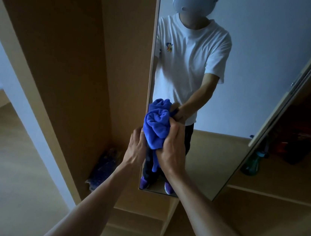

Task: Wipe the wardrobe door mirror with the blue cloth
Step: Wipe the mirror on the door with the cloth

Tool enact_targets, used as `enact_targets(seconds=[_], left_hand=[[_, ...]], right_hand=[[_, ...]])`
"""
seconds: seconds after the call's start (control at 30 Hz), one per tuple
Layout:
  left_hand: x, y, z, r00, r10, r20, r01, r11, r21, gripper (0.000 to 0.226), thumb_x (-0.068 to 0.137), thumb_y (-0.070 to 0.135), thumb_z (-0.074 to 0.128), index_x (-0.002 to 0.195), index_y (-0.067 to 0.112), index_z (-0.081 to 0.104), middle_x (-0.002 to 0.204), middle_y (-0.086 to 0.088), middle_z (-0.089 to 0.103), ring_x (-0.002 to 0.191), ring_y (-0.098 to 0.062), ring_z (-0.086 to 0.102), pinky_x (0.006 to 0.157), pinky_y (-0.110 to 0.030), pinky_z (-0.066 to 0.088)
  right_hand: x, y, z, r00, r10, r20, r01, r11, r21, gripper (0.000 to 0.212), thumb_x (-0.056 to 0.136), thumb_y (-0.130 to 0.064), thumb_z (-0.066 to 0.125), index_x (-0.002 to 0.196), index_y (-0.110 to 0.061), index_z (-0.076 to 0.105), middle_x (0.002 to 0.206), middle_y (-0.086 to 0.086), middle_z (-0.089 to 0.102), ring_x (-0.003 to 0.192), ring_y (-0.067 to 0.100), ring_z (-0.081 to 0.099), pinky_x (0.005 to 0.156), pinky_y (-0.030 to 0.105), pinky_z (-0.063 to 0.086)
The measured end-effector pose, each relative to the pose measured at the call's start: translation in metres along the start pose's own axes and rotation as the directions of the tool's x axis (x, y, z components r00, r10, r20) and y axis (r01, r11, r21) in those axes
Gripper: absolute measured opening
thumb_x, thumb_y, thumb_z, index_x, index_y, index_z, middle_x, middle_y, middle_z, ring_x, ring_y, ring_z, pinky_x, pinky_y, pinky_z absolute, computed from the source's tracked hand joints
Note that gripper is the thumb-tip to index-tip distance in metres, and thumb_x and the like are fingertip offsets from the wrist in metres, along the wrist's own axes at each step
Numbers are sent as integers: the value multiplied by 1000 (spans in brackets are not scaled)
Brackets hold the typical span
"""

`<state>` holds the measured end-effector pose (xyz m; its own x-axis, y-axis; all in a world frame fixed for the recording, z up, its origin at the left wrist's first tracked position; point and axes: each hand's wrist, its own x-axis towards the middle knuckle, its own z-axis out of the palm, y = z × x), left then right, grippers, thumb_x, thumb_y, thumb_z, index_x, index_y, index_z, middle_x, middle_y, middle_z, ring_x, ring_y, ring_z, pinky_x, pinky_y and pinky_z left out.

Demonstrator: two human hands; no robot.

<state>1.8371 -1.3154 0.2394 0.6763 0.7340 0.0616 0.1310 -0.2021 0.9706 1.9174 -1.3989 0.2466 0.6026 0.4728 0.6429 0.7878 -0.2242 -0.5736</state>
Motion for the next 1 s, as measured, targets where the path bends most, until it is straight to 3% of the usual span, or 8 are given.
enact_targets(seconds=[0.07, 0.17, 0.33, 0.43, 0.5, 0.67, 0.9, 1.0], left_hand=[[1, -1, 3, 998, -44, -45, 44, 999, 5, 54, 104, 62, 23, 137, 26, 46, 138, 0, 50, 122, -18, 50, 107, -43, 41], [1, -4, 8, 996, -26, -89, 31, 998, 59, 50, 108, 53, 27, 145, 22, 41, 145, -4, 46, 117, -15, 46, 97, -35, 34], [1, -6, 16, 991, 11, -132, 4, 994, 111, 51, 110, 47, 28, 154, 21, 33, 147, -10, 44, 125, -26, 49, 101, -41, 39], [1, -6, 21, 987, 3, -163, 16, 993, 114, 51, 109, 46, 32, 154, 21, 33, 145, -11, 45, 123, -28, 51, 104, -49, 43], [1, -8, 24, 983, 22, -180, -2, 994, 111, 53, 107, 47, 36, 153, 20, 34, 146, -9, 44, 119, -20, 48, 97, -41, 41], [-5, -7, 30, 982, 40, -183, -19, 993, 113, 73, 89, 52, 44, 155, 24, 31, 152, -6, 40, 120, -12, 42, 93, -36, 36], [-9, -10, 33, 984, 44, -174, -25, 994, 105, 88, 78, 45, 54, 158, 26, 24, 158, -7, 33, 139, -26, 39, 91, -38, 36], [-7, -13, 33, 984, 27, -177, -5, 992, 125, 84, 86, 41, 60, 159, 28, 21, 160, -7, 31, 141, -27, 37, 89, -38, 36]], right_hand=[[-1, 10, -7, 999, -4, -49, 2, 999, -33, 66, 87, -24, 80, 142, -8, 46, 128, 10, 52, 114, 22, 58, 91, 34, 55], [-2, 31, -24, 995, -37, -92, 32, 998, -54, 67, 86, -31, 80, 139, -8, 47, 125, 10, 53, 111, 22, 59, 85, 32, 57], [-3, 63, -64, 992, 18, -124, -24, 999, -48, 67, 84, -32, 81, 139, -12, 47, 123, 5, 51, 109, 15, 56, 78, 22, 53], [1, 84, -89, 992, 89, -90, -87, 996, 20, 55, 88, -36, 76, 133, -13, 53, 118, 5, 56, 106, 19, 61, 78, 35, 57], [3, 99, -104, 989, 132, -73, -125, 987, 96, 50, 92, -38, 71, 130, -11, 54, 116, 7, 58, 105, 23, 62, 80, 44, 55], [-5, 127, -138, 968, 164, -188, -151, 985, 83, 56, 91, -35, 74, 134, -8, 51, 122, 11, 56, 112, 25, 60, 92, 44, 53], [-12, 142, -163, 927, 146, -344, -167, 985, -32, 68, 87, -41, 79, 136, -7, 48, 127, 14, 55, 115, 28, 60, 91, 46, 55], [-11, 144, -161, 920, 156, -359, -186, 981, -50, 68, 88, -42, 78, 137, -6, 48, 129, 14, 56, 118, 27, 59, 93, 45, 54]])
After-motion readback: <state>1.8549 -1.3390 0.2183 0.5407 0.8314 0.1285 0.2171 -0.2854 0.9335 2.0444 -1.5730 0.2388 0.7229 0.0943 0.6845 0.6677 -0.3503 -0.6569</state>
